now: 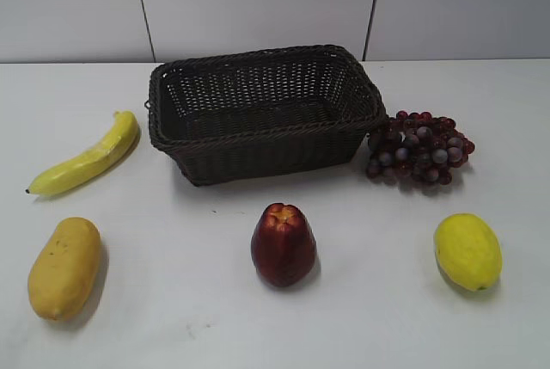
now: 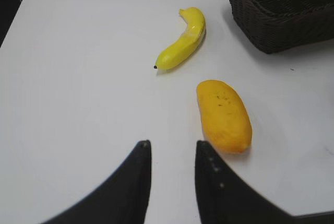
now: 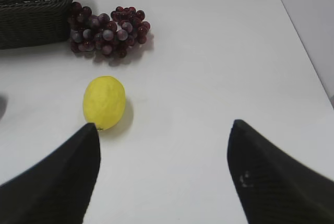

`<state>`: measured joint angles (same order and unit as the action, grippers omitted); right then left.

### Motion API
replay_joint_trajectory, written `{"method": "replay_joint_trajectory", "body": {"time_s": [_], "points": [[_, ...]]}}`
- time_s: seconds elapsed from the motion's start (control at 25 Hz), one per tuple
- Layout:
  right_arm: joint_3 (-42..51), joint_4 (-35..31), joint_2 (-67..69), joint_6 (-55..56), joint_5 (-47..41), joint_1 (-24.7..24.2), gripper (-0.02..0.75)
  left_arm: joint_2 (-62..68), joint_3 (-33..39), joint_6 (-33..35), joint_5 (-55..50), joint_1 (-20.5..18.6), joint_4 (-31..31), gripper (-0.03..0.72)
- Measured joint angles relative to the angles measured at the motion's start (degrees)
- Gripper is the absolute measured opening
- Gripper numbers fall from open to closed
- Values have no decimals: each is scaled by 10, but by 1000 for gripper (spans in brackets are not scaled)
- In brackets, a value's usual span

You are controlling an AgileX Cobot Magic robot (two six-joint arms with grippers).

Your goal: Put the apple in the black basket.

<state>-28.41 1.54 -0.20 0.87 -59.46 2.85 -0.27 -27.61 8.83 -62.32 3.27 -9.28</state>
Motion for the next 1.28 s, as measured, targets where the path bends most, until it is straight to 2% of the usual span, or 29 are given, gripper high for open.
{"method": "replay_joint_trajectory", "body": {"time_s": [1.16, 1.28], "points": [[0, 0, 0, 0, 0, 0, 571, 0, 0, 0, 0, 0, 0, 222], [-14, -4, 7, 0, 21, 0, 594, 0, 0, 0, 0, 0, 0, 222]]}}
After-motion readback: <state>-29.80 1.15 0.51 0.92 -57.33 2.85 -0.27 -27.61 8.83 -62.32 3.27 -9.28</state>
